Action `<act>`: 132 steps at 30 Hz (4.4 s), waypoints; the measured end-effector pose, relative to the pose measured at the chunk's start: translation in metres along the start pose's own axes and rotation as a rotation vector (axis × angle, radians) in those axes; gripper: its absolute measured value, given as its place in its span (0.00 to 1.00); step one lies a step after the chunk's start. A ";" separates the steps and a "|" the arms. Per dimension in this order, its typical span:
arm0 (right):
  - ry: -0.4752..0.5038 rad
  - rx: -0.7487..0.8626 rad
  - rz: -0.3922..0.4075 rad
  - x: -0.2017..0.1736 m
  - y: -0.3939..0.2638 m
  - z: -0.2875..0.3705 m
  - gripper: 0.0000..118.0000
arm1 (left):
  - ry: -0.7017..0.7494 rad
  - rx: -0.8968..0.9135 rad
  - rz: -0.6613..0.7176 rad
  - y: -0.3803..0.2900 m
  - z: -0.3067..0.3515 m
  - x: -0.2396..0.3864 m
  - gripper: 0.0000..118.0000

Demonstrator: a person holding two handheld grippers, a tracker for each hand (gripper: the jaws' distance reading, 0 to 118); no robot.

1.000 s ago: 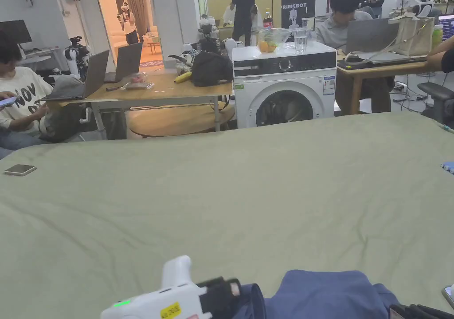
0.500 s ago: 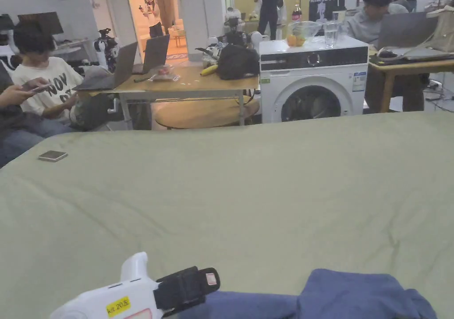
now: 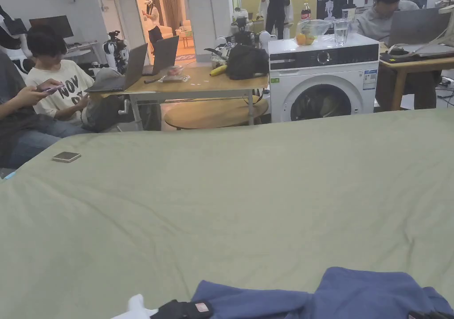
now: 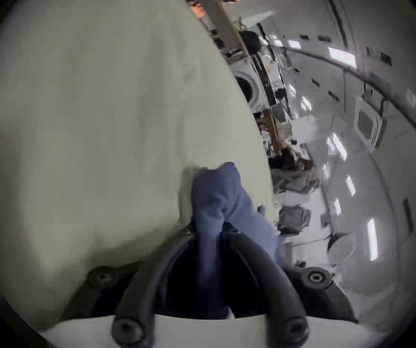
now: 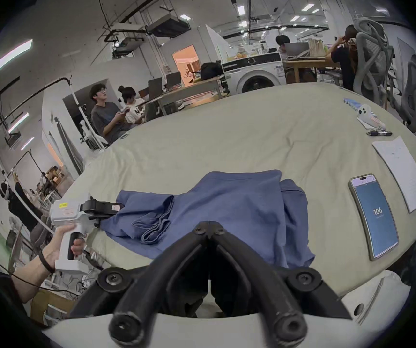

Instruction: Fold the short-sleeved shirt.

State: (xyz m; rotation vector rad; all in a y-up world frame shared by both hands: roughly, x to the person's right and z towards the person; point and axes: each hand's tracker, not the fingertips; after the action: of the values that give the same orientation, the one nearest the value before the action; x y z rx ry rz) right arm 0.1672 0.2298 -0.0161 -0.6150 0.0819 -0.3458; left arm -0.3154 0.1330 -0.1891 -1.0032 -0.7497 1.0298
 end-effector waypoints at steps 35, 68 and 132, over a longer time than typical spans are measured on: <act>-0.058 -0.012 -0.059 0.035 -0.014 0.028 0.00 | 0.161 -0.517 -0.759 -0.103 -0.227 0.109 0.06; 0.062 -0.263 0.105 -0.032 0.006 -0.104 0.00 | 0.138 -0.245 -0.351 -0.014 -0.085 0.066 0.25; -0.202 0.525 0.312 -0.090 0.083 0.015 0.00 | 0.431 0.619 -1.221 -0.101 -0.011 0.253 0.00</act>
State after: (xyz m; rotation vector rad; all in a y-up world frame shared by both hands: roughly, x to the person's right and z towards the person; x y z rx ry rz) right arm 0.1097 0.3317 -0.0545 -0.1087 -0.1051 0.0053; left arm -0.1834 0.3487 -0.0873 -0.0921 -0.4781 -0.0650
